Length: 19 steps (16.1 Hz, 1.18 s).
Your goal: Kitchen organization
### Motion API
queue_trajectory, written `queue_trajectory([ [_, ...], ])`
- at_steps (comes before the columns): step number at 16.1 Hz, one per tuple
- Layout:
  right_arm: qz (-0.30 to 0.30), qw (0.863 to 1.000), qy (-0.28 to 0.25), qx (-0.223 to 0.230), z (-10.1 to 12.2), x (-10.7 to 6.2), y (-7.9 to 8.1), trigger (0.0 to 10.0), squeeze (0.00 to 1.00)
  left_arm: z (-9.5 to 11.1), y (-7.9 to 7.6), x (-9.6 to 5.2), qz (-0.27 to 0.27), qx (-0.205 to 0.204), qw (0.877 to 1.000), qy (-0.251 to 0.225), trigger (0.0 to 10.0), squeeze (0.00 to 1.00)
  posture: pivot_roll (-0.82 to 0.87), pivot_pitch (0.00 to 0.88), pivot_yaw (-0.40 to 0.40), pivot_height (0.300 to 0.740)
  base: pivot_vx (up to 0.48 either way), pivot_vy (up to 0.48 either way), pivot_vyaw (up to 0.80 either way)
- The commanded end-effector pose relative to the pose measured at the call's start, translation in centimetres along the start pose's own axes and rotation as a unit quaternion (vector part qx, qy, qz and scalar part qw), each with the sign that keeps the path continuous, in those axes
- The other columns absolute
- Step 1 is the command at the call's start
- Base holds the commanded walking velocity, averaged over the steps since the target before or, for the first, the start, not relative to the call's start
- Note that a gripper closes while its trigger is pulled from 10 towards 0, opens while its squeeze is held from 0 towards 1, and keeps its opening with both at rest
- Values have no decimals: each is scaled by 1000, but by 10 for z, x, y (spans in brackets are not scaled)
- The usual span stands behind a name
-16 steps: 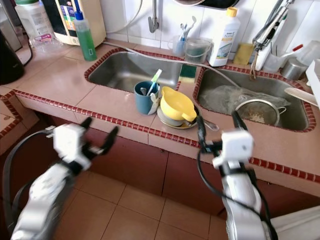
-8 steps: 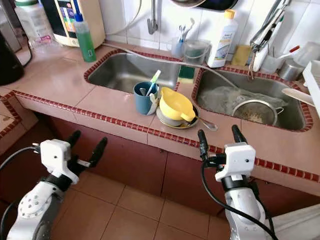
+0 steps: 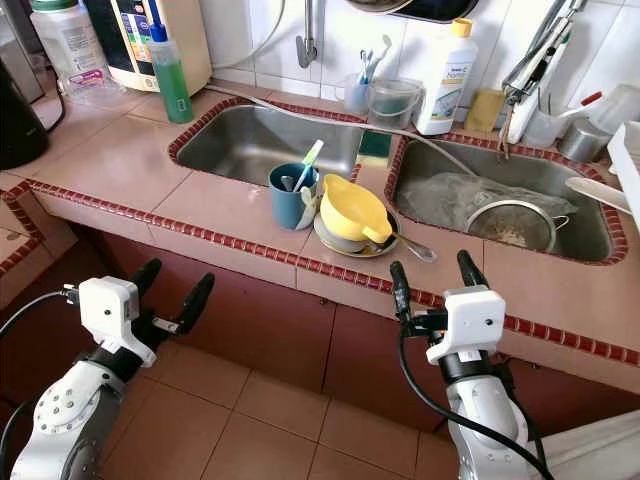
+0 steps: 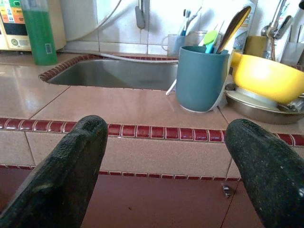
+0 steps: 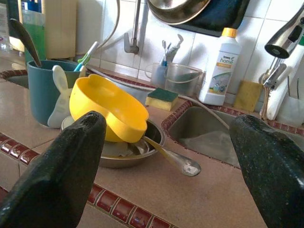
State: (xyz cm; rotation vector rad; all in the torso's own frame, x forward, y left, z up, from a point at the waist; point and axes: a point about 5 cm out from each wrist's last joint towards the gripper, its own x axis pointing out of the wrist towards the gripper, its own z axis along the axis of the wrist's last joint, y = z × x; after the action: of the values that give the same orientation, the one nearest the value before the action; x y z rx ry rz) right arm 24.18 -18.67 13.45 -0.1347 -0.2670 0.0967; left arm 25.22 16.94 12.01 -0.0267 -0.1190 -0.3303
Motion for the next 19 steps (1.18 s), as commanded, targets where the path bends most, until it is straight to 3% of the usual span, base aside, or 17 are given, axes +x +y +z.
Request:
queue_trajectory([
  [1,4,1000,3,-3,0,0,-1,10000,0,8,0,1,-3,3,1000,-13,10000,0,-192,54,-9,740,0,0,0],
  [10,9,1000,-25,5,11,0,-4,10000,0,8,-2,5,-11,-1,1000,-16,10000,0,-200,45,-14,740,0,0,0],
  [19,18,1000,-22,5,10,-2,-1,10000,0,8,-3,7,-13,-4,1000,-19,10000,0,-200,40,-12,740,277,0,0],
])
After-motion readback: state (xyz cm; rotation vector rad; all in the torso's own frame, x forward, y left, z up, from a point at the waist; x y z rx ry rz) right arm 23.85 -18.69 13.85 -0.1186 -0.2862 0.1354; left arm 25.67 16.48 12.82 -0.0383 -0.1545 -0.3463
